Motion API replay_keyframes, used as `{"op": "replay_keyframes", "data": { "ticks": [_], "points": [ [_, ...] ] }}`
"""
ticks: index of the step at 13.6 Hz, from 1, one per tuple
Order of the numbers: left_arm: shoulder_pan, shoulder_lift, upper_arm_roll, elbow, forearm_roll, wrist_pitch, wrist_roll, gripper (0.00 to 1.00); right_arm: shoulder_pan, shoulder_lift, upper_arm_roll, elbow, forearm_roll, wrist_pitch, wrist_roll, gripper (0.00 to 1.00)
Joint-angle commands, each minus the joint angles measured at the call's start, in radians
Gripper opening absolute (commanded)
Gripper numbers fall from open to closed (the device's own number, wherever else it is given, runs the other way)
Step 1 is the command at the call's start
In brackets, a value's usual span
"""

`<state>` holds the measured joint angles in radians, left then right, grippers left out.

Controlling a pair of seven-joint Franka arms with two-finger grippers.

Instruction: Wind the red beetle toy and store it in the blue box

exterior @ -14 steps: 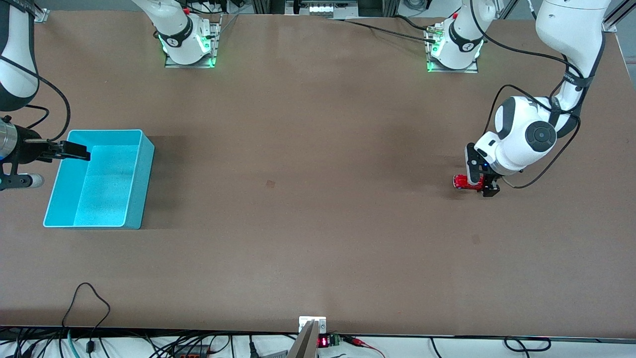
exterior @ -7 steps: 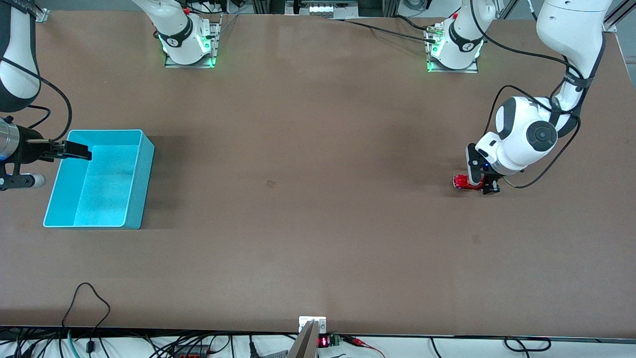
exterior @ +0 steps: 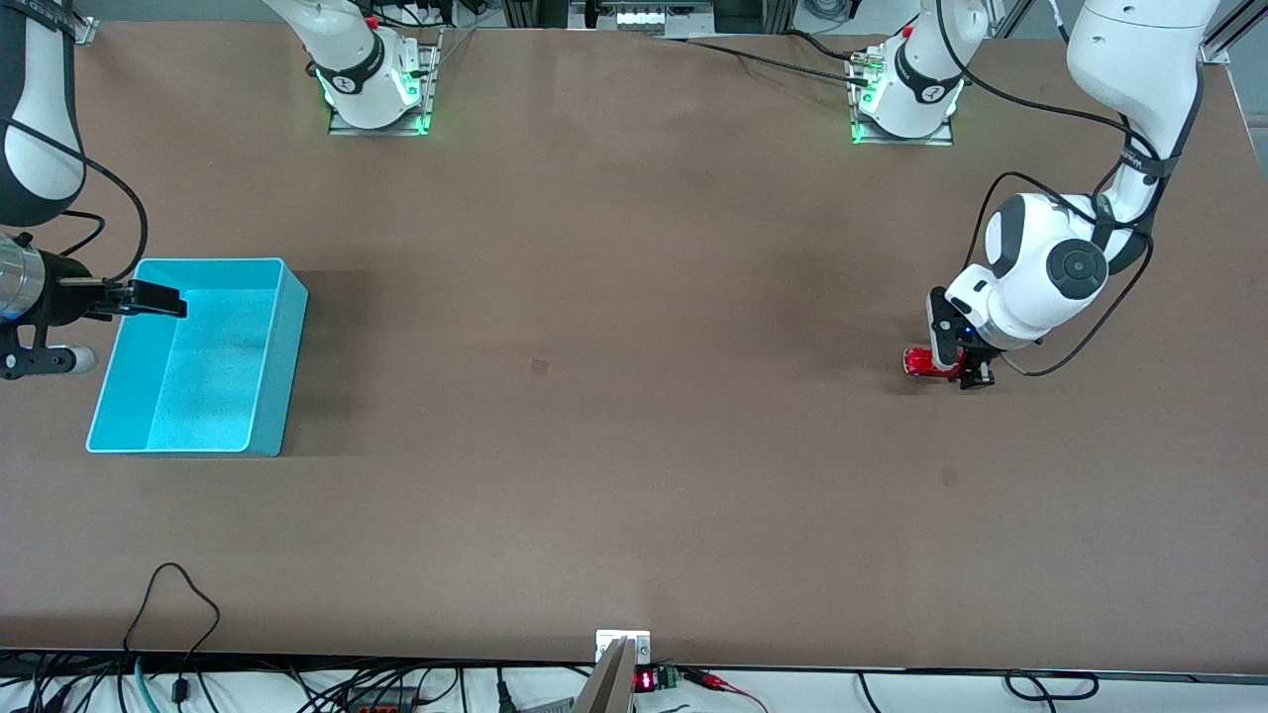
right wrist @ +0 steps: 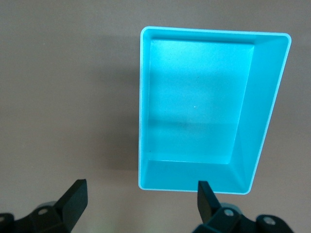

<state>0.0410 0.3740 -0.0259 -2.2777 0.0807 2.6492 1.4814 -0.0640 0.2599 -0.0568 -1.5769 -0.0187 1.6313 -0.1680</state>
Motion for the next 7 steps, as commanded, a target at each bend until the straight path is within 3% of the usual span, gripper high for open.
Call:
{"op": "replay_keyframes", "data": {
  "ticks": [1,5,7],
  "points": [
    [0.016,0.014,-0.012,-0.006,0.021,0.026,0.013,0.7,-0.011,-0.051,0.008,-0.063,0.002,0.015,0.001,1.0],
    [0.016,0.013,-0.012,-0.006,0.021,0.023,0.013,0.34,-0.013,-0.154,0.008,-0.241,0.006,0.119,-0.001,1.0],
    [0.014,0.009,-0.012,-0.002,0.021,0.015,0.013,0.32,-0.013,-0.157,0.008,-0.245,0.006,0.122,-0.001,1.0]
  ]
}}
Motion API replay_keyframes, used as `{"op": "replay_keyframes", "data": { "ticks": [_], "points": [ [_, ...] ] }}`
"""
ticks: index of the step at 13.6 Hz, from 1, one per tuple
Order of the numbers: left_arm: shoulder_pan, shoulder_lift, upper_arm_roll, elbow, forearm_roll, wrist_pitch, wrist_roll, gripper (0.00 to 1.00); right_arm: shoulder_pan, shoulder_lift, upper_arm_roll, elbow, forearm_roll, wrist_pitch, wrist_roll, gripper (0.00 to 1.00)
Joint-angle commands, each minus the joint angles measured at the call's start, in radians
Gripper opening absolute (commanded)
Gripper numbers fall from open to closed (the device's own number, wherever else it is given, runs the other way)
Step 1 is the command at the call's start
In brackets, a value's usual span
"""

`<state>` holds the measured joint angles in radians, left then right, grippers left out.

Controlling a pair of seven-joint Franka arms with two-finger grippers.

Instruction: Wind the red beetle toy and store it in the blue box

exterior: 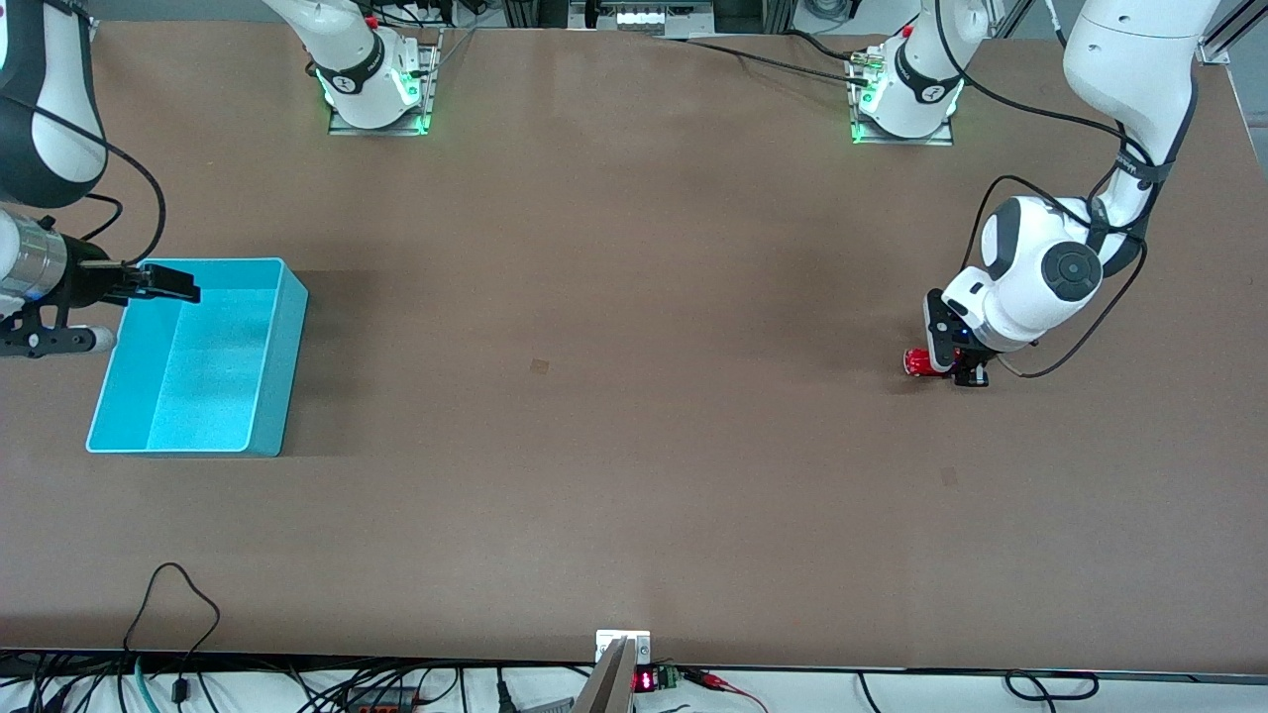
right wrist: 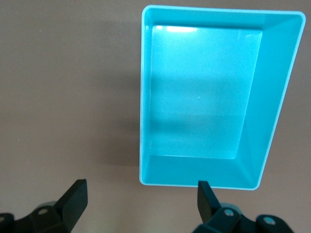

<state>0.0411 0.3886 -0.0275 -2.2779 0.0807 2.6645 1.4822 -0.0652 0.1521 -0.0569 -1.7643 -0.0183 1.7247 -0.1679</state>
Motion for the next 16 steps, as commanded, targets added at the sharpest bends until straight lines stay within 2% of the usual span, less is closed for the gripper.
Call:
{"op": "replay_keyframes", "data": {
  "ticks": [1,10,16],
  "points": [
    [0.014,-0.004,-0.011,-0.002,0.021,0.0,0.013,0.31,-0.011,-0.049,0.008,-0.058,0.006,0.029,-0.001,1.0],
    [0.025,0.025,-0.012,0.015,0.014,-0.001,0.095,0.3,-0.01,-0.049,0.009,-0.055,0.008,0.029,-0.001,1.0],
    [0.137,0.075,-0.011,0.031,0.019,-0.003,0.101,0.3,-0.008,-0.049,0.009,-0.052,0.008,0.024,-0.007,1.0]
  ]
}}
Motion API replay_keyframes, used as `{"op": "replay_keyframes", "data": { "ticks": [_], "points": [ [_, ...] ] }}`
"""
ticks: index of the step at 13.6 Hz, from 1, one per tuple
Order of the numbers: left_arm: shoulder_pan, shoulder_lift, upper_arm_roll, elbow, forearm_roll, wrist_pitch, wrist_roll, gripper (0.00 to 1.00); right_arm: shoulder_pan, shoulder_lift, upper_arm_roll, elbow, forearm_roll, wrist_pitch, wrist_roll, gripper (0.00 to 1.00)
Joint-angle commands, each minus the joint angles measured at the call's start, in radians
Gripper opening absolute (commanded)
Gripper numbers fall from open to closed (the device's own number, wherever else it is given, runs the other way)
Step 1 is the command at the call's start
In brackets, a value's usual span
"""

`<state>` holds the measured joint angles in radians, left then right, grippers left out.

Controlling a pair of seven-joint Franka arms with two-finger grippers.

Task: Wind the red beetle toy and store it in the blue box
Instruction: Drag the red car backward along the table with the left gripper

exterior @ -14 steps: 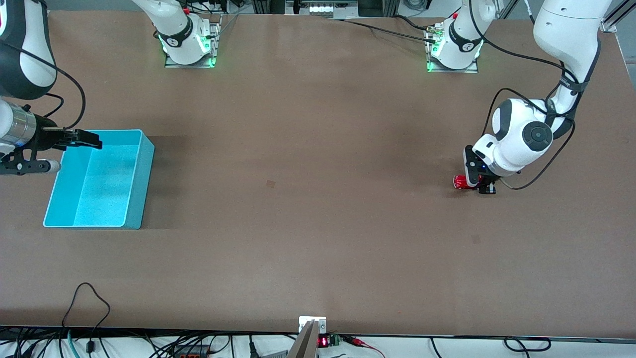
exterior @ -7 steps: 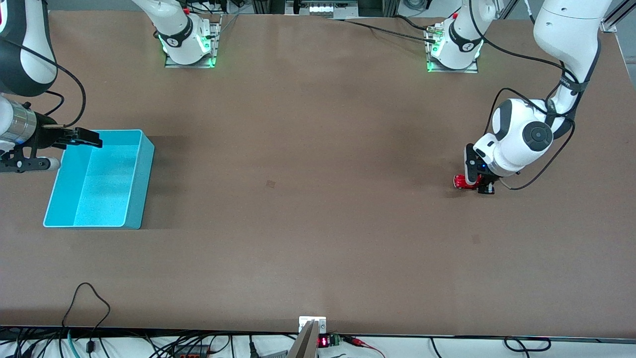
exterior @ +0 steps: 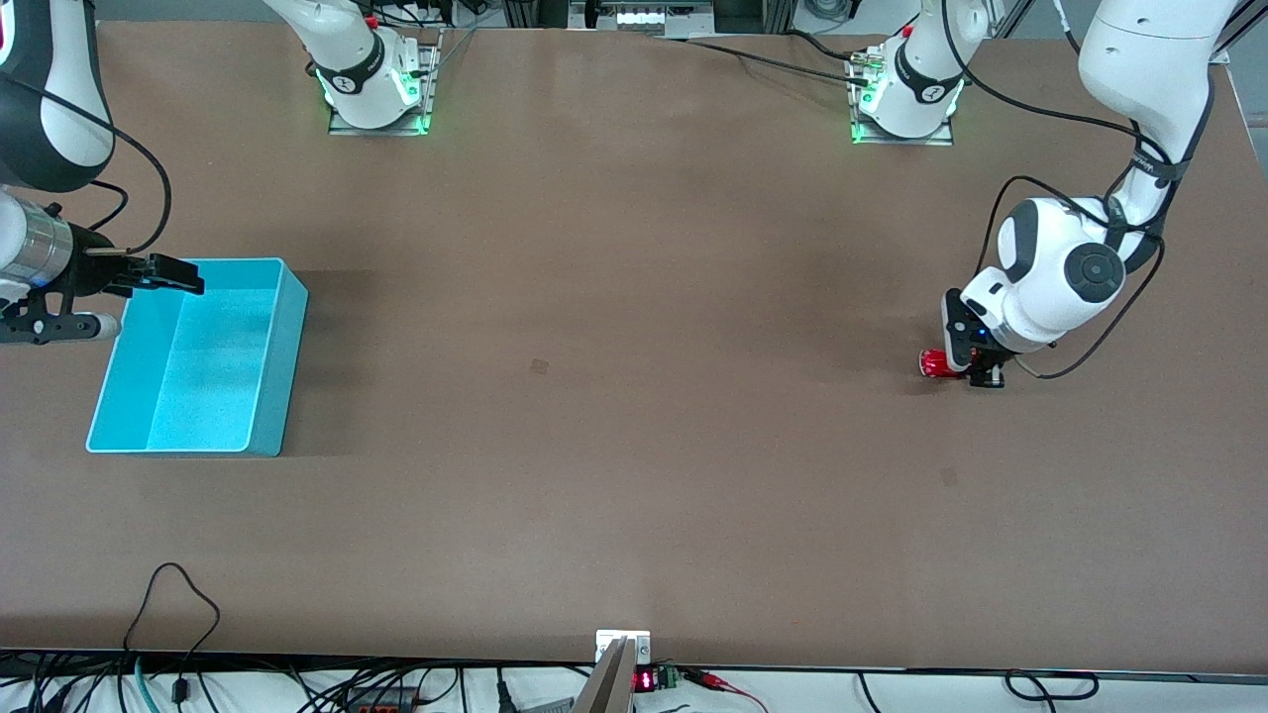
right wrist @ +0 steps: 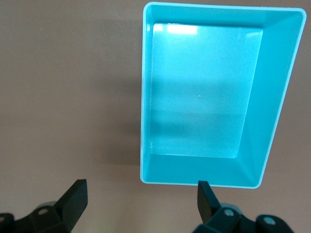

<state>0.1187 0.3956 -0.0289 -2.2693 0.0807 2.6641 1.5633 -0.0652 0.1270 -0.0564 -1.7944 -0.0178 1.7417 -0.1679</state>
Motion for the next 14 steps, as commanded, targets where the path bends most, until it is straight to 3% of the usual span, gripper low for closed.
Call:
{"op": "replay_keyframes", "data": {
  "ticks": [1,5,9,10,11,12,14],
  "points": [
    [0.091,0.08,-0.009,0.033,0.021,-0.003,0.033,0.31,-0.008,-0.024,0.01,-0.022,0.007,0.007,-0.008,1.0],
    [0.196,0.143,-0.009,0.131,0.019,-0.064,0.246,0.31,-0.007,-0.024,0.012,-0.022,0.007,0.003,-0.008,1.0],
    [0.274,0.16,-0.008,0.159,0.016,-0.07,0.299,0.36,-0.007,-0.026,0.013,-0.02,0.007,0.006,-0.01,1.0],
    [0.276,0.154,-0.009,0.159,0.013,-0.087,0.299,0.45,-0.007,-0.026,0.013,-0.02,0.007,0.007,-0.01,1.0],
    [0.276,0.141,-0.009,0.16,0.001,-0.119,0.293,0.67,-0.008,-0.026,0.013,-0.02,0.007,0.009,-0.01,1.0],
    [0.271,0.111,-0.011,0.163,-0.004,-0.166,0.287,1.0,-0.008,-0.026,0.012,-0.02,0.007,0.009,-0.009,1.0],
    [0.257,0.025,-0.032,0.192,-0.006,-0.313,0.287,1.0,-0.008,-0.024,0.012,-0.019,0.007,0.01,-0.001,1.0]
  ]
}}
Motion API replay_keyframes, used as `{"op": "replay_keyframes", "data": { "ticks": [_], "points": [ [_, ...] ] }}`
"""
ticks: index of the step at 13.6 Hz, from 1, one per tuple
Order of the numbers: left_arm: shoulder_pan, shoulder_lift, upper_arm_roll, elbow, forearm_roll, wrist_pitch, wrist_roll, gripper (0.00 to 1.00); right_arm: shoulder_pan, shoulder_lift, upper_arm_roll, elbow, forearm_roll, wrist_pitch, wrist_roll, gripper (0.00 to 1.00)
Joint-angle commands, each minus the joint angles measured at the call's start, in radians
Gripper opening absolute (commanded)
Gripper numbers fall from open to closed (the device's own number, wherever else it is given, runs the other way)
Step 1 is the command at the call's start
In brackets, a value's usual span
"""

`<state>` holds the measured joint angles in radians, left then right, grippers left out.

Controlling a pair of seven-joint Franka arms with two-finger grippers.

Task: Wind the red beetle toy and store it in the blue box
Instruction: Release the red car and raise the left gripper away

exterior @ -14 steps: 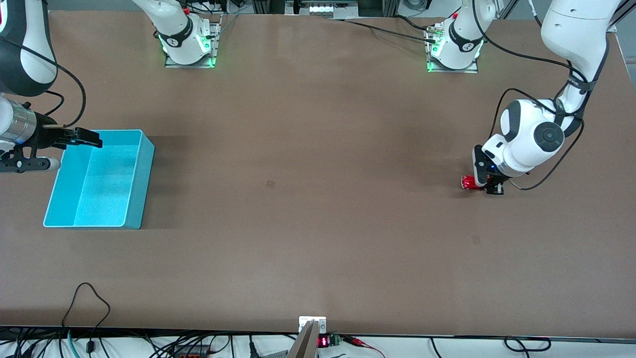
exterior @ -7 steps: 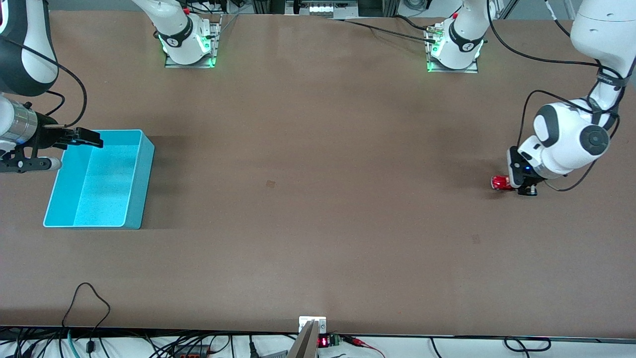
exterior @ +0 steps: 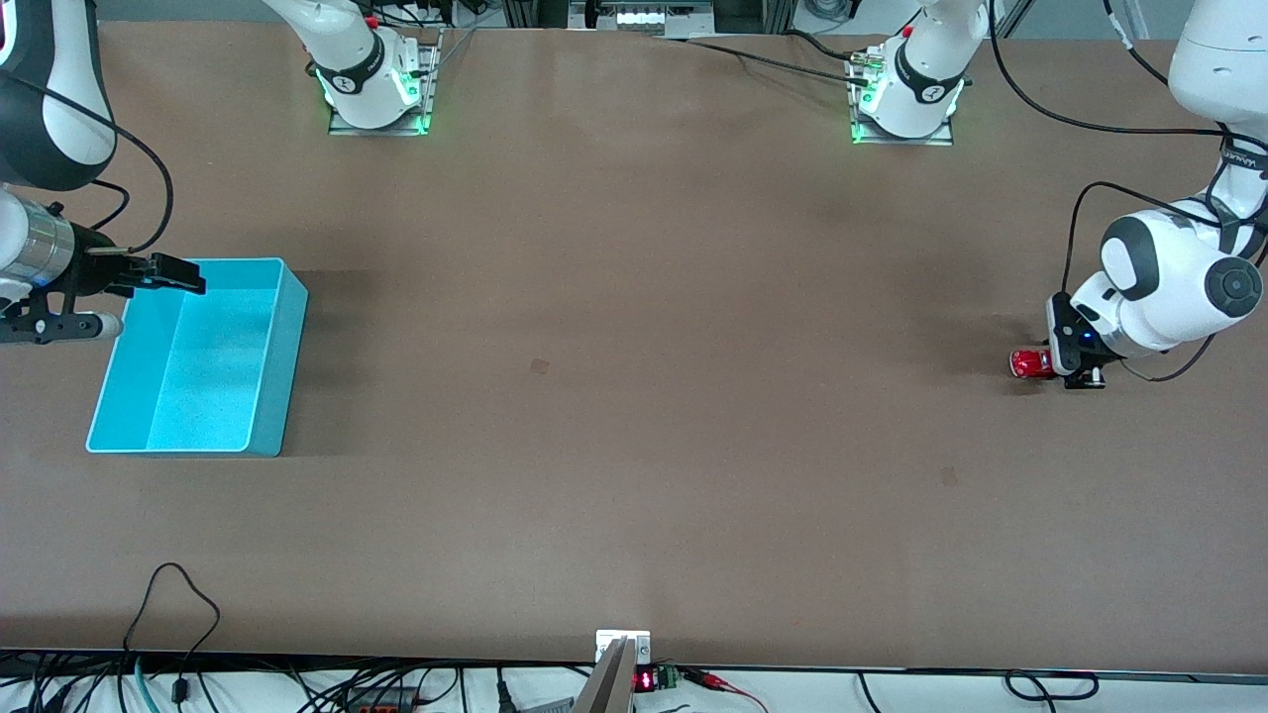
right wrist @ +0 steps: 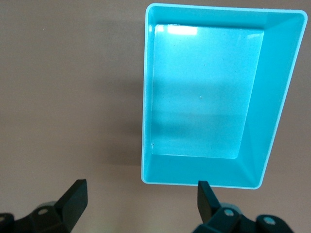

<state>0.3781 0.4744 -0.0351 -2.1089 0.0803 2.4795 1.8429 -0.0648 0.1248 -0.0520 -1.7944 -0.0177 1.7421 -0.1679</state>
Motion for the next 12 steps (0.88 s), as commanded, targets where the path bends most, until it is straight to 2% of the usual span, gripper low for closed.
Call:
{"op": "replay_keyframes", "data": {
  "ticks": [1,3,5,9,12],
  "points": [
    [-0.002,-0.089,-0.045,0.058,-0.005,-0.208,0.006,1.0,-0.009,-0.022,0.008,-0.019,0.007,0.011,-0.001,1.0],
    [-0.004,-0.137,-0.069,0.127,-0.005,-0.35,0.002,1.0,-0.009,-0.022,0.008,-0.019,0.015,0.011,0.052,1.0],
    [-0.004,-0.174,-0.113,0.179,-0.005,-0.422,-0.001,1.0,-0.009,-0.022,0.008,-0.019,0.016,0.01,0.065,1.0],
    [-0.017,-0.2,-0.183,0.201,-0.017,-0.426,-0.078,1.0,-0.007,-0.022,0.009,-0.019,0.016,0.008,0.064,1.0],
    [-0.039,-0.197,-0.183,0.202,-0.126,-0.418,-0.189,1.0,-0.006,-0.022,0.009,-0.019,0.016,0.008,0.062,1.0]
  ]
}}
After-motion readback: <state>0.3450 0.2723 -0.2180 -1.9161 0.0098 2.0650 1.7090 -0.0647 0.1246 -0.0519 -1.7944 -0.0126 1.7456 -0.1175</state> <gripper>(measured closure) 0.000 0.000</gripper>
